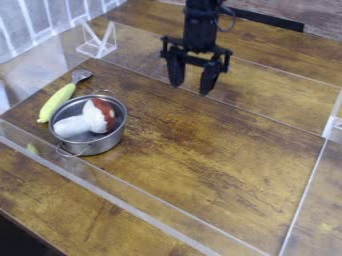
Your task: Put the mushroom in the silver pot
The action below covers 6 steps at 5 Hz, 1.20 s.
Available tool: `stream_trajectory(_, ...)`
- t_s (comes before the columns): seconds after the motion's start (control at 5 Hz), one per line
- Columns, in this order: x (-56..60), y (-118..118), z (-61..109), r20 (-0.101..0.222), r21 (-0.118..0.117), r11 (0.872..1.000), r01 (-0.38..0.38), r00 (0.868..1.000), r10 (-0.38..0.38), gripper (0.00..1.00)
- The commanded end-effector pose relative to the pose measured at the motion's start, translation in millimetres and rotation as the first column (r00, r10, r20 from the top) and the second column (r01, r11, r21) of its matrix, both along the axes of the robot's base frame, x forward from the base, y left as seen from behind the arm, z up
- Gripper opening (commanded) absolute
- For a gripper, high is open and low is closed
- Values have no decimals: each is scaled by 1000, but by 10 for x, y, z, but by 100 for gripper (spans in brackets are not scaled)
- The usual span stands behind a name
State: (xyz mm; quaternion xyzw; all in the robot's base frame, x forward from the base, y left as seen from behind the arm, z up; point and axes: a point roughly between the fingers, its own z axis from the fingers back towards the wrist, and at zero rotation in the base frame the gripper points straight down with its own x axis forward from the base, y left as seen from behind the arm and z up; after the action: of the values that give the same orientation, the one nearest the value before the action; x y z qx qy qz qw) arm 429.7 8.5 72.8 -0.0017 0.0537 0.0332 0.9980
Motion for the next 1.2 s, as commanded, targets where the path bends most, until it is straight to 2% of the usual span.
stream_trajectory(0.0, -12, 128, 771, 172, 11, 1000, -24, 985, 22, 100)
stream_trajectory(0.2, -94, 309, 1038, 218, 14, 998, -60, 974, 55, 100)
stream_trajectory(0.4, -108, 245, 1077, 213, 18, 996, -89, 973, 83, 100)
stream_trajectory(0.6, -107, 158, 998, 187, 26, 993, -117, 976, 111, 100)
stream_trajectory(1.0, -165, 159, 855, 137, 46, 991, -125, 984, 118, 100)
